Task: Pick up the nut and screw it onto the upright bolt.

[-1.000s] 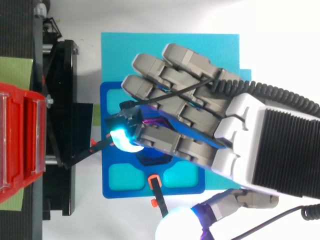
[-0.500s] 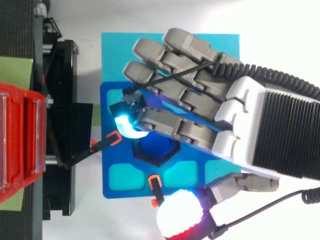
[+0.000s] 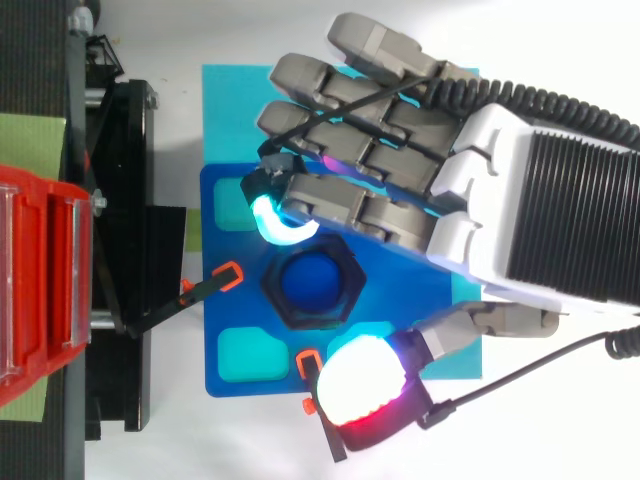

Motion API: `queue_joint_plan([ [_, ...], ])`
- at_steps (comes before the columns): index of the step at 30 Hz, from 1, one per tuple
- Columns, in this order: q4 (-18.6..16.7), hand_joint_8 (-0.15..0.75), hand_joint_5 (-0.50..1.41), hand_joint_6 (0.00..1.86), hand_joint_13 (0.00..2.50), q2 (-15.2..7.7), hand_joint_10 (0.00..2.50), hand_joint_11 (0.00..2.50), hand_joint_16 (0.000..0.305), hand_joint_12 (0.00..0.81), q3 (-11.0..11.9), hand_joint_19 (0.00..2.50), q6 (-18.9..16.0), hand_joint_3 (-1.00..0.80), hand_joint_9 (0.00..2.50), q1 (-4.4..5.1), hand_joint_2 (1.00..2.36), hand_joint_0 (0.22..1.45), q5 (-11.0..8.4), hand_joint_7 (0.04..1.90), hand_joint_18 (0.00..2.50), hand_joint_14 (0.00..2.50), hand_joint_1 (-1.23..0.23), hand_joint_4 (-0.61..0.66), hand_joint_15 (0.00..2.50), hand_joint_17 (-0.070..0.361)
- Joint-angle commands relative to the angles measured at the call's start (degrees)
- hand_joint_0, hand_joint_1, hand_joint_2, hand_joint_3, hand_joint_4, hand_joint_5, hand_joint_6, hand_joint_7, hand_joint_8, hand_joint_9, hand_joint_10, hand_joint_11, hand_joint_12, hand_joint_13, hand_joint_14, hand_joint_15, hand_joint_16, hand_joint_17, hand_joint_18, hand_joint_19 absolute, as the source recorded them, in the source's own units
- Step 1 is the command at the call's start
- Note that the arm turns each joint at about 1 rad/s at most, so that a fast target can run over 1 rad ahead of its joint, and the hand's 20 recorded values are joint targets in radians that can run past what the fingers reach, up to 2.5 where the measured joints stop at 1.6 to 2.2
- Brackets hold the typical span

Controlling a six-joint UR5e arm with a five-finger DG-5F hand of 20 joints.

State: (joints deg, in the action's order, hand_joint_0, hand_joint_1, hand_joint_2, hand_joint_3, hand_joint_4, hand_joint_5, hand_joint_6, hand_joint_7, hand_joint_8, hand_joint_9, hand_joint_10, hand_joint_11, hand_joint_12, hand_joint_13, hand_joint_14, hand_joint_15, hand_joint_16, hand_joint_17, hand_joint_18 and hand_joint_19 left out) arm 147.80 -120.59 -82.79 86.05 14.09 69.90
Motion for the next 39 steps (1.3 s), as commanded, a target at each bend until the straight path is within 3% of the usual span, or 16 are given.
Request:
queue_joint_plan([
  [1,0.38,0.298,-0.04,0.53,0.37,0.0,0.0,0.0,0.037,0.337,0.0,0.0,0.0,-0.5,0.53,-0.73,1.0,0.47,0.94,1.39,0.0,0.0,-0.09,0.22,0.0,0.083],
  [6,0.47,0.288,-0.01,0.54,0.44,0.0,0.0,0.0,0.032,0.312,0.0,0.0,0.0,-0.5,0.64,-1.7,1.0,0.48,2.0,1.41,0.02,0.0,-0.12,0.21,0.0,0.073],
  [14,0.47,0.28,0.03,0.56,0.56,0.09,0.0,0.0,0.028,0.291,0.0,0.0,0.0,-0.5,0.87,-2.4,1.0,0.48,3.05,1.34,0.13,0.0,-0.14,0.16,0.0,0.062],
  [16,0.29,0.283,0.04,0.5,0.56,0.09,0.0,0.0,0.027,0.291,0.09,0.0,0.0,-0.5,0.9,-2.49,1.0,0.48,3.23,1.44,0.13,0.0,-0.13,0.17,0.0,0.061],
  [22,1.08,0.283,-0.06,0.5,0.52,0.09,0.0,0.0,0.029,0.306,2.81,0.0,0.09,-0.5,0.84,-2.58,1.0,0.48,4.19,1.09,0.11,0.0,-0.09,0.27,0.0,0.064],
  [28,7.76,0.267,-0.13,0.5,0.45,0.0,0.0,0.0,0.033,0.325,8.7,0.0,1.05,-0.5,0.72,-2.67,1.0,0.47,6.22,0.8,0.07,0.0,-0.07,0.23,0.0,0.075],
  [36,5.04,0.251,-0.17,0.5,0.32,0.0,0.0,0.0,0.039,0.349,9.05,0.0,2.2,-0.5,0.56,-1.7,1.0,0.46,7.27,0.65,0.0,0.0,-0.03,0.19,0.0,0.089],
  [39,4.69,0.241,-0.18,0.5,0.27,-0.97,0.0,0.0,0.04,0.352,9.05,0.0,2.55,-0.5,0.49,-0.56,1.0,0.46,6.74,0.63,0.0,0.0,-0.02,0.19,0.0,0.091],
])
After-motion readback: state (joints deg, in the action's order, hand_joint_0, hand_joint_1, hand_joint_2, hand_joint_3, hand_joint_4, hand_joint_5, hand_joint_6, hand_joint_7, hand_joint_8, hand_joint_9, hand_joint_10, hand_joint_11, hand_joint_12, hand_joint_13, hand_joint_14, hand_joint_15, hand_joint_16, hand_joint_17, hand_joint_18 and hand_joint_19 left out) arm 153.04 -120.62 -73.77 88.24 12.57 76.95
